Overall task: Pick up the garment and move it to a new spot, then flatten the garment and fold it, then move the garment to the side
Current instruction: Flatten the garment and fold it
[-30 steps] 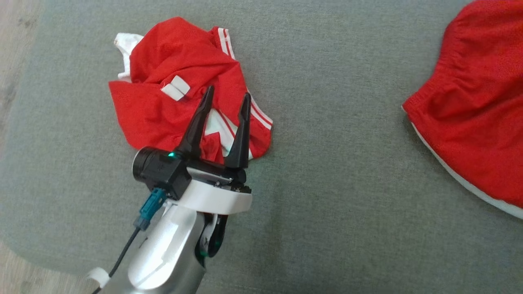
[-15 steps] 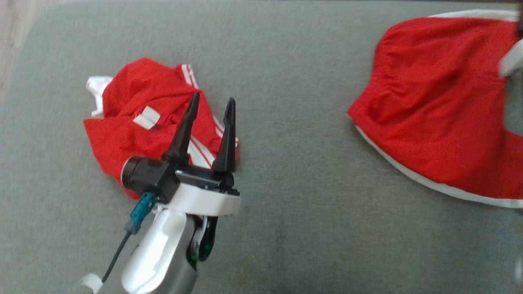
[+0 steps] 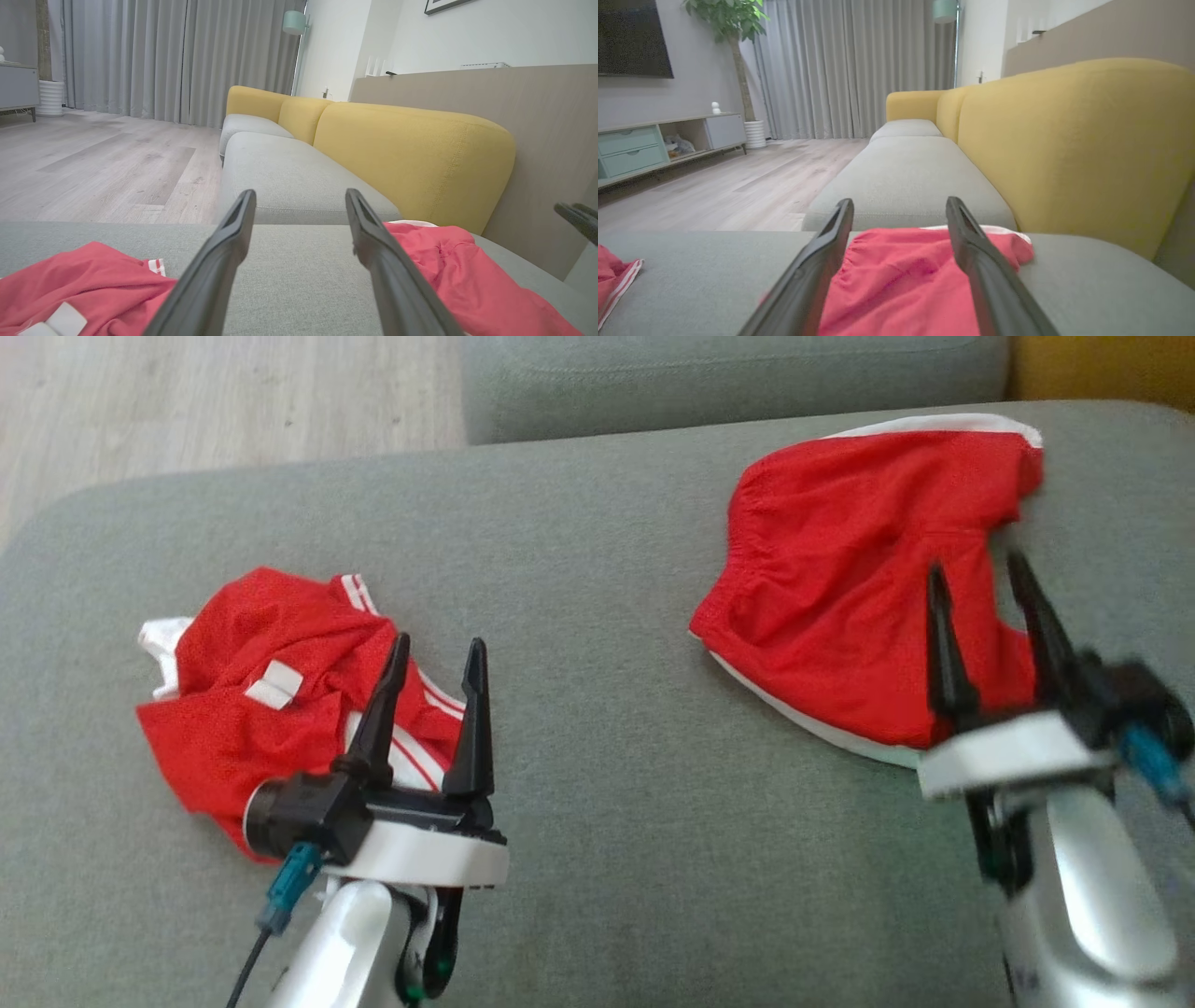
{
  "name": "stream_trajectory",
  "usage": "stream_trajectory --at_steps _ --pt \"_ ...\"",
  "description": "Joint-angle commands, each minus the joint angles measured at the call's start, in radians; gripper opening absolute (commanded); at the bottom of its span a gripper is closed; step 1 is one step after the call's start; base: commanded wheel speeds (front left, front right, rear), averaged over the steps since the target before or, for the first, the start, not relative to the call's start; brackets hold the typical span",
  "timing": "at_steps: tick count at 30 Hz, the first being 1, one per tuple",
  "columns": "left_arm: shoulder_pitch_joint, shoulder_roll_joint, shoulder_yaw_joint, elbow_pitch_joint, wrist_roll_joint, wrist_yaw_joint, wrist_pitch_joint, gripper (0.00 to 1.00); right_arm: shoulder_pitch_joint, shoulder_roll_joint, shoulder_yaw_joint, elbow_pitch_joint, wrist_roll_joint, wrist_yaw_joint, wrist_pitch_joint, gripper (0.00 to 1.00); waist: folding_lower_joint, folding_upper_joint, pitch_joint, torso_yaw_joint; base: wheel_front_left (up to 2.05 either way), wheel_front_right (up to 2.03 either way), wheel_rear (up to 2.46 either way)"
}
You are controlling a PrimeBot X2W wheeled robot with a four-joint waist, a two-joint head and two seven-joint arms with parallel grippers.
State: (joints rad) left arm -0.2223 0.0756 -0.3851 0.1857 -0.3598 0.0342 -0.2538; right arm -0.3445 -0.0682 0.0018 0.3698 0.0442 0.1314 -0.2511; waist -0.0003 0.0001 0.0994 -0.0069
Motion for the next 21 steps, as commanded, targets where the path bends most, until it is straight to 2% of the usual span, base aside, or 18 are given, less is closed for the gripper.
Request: stream_trajectory --at_steps 1,8,16,21 --pt "-0.017 0.011 0.041 -0.035 0.005 -0.001 -0.008 1.0 0.014 0.013 0.011 -0.058 0.011 -0.001 -0.01 1.0 0.0003 -0.0001 -0.013 -0.013 0.0 0.0 0.0" --pt "0.004 0.001 0.054 -0.028 0.007 -0.01 -0.008 1.0 0.188 0.018 0.021 -0.127 0.133 -0.001 -0.009 1.0 0.0003 -0.0001 -0.014 -0.019 0.0 0.0 0.0" --pt "-0.033 -0.008 0.046 -0.024 0.023 -0.024 -0.008 1.0 0.147 0.018 0.086 -0.145 0.065 -0.001 0.018 1.0 0.0003 -0.0001 0.048 0.026 0.0 0.0 0.0" --pt "-0.061 -0.014 0.03 -0.02 0.028 -0.026 -0.008 1.0 0.07 0.018 0.148 -0.078 -0.002 -0.001 0.077 1.0 0.0003 -0.0001 0.106 0.069 0.0 0.0 0.0"
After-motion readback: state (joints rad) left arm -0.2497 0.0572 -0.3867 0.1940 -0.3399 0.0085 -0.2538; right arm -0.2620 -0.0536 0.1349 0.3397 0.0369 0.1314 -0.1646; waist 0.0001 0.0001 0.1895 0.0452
